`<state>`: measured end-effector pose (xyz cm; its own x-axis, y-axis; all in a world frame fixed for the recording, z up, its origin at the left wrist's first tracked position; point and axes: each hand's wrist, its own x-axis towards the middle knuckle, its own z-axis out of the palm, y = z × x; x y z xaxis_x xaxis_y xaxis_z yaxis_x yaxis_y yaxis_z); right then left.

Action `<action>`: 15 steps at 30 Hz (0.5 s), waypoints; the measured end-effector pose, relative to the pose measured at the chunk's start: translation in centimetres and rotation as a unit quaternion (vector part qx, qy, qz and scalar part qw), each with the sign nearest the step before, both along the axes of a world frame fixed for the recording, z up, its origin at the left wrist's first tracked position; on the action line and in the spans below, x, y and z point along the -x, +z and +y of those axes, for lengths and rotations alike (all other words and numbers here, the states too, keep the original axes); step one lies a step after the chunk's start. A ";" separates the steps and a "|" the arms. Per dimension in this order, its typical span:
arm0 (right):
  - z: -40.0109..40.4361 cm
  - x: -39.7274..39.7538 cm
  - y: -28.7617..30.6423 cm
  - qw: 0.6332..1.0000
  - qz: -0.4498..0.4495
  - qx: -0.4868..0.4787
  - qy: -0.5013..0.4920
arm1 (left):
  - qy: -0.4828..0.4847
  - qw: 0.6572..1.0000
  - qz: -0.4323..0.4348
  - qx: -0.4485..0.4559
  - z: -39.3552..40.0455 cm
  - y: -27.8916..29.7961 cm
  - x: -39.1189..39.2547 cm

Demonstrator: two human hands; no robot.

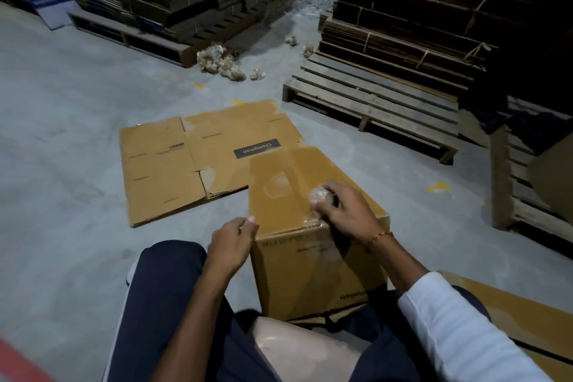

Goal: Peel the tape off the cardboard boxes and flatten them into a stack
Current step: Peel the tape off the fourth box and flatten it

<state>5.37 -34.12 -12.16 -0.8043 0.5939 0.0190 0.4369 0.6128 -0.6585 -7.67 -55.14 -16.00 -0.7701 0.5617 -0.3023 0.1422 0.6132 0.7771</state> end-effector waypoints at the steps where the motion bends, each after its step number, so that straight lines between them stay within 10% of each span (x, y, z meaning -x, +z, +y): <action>1: 0.3 0.3 0.3 1.000 0.016 0.016 -0.021 | 0.013 0.997 -0.067 -0.031 -0.1 0.2 -0.3; 8: -1.7 -1.3 -0.1 0.941 0.173 0.265 -0.120 | 0.024 0.982 0.105 -0.153 -0.4 1.7 1.1; 15: -4.4 -7.2 -3.0 0.923 0.190 0.299 -0.147 | -0.092 0.982 0.122 -0.114 0.6 2.4 -0.3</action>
